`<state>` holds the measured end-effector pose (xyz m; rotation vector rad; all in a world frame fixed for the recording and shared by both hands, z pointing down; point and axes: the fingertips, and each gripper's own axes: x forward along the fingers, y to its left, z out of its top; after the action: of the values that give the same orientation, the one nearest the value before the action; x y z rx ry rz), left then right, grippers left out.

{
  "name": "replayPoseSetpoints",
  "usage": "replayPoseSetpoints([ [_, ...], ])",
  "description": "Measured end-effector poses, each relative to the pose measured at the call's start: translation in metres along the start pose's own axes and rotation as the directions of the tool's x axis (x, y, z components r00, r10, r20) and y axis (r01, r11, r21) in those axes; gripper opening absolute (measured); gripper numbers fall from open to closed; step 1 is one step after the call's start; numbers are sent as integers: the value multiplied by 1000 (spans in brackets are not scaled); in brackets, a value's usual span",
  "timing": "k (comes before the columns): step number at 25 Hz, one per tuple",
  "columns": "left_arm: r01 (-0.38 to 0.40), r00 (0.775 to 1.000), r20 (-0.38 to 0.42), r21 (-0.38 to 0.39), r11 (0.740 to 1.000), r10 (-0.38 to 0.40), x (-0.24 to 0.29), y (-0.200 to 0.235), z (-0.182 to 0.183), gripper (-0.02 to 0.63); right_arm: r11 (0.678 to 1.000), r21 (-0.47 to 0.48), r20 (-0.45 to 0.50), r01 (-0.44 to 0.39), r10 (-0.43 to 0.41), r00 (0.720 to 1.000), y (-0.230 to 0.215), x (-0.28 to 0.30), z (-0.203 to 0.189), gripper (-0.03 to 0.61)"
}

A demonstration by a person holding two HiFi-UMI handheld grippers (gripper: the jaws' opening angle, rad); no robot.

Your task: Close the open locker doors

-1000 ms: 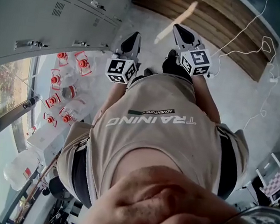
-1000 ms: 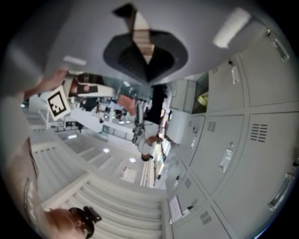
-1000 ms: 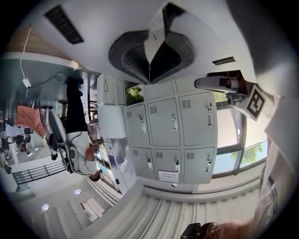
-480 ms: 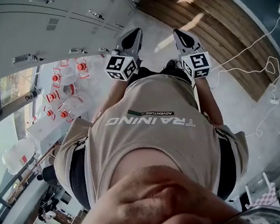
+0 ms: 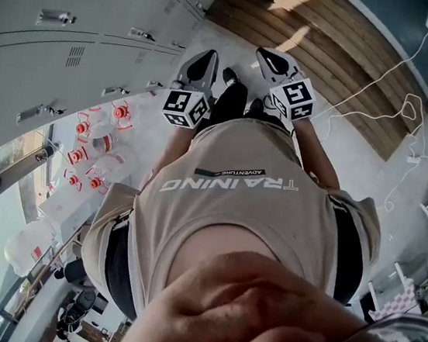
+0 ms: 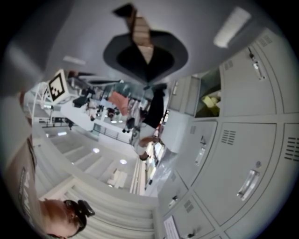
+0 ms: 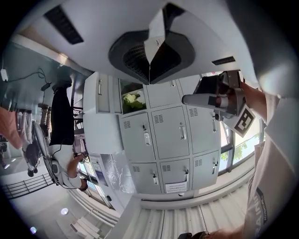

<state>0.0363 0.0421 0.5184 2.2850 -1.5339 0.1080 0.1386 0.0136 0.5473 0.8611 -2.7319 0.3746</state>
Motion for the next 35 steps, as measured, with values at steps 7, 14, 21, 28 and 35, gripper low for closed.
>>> replayPoseSetpoints([
  [7,87,995,54,48,995,-90,53,39,44,0,999,-26,-18,47,-47,999,-31,48,41,15],
  [14,116,991,62,41,992,-119,80,86,64,0,987,-55,23,148,-147,989,-66,89,85,15],
  [21,109,990,82,24,994,-110,82,113,78,0,989,-22,-27,144,-144,989,-74,118,82,15],
  [28,63,995,78,-21,998,-61,87,130,76,0,995,-25,0,94,-94,996,-75,153,101,15],
  [35,17,999,40,-13,1000,-16,110,146,80,0,995,23,7,101,-101,995,-115,173,101,15],
])
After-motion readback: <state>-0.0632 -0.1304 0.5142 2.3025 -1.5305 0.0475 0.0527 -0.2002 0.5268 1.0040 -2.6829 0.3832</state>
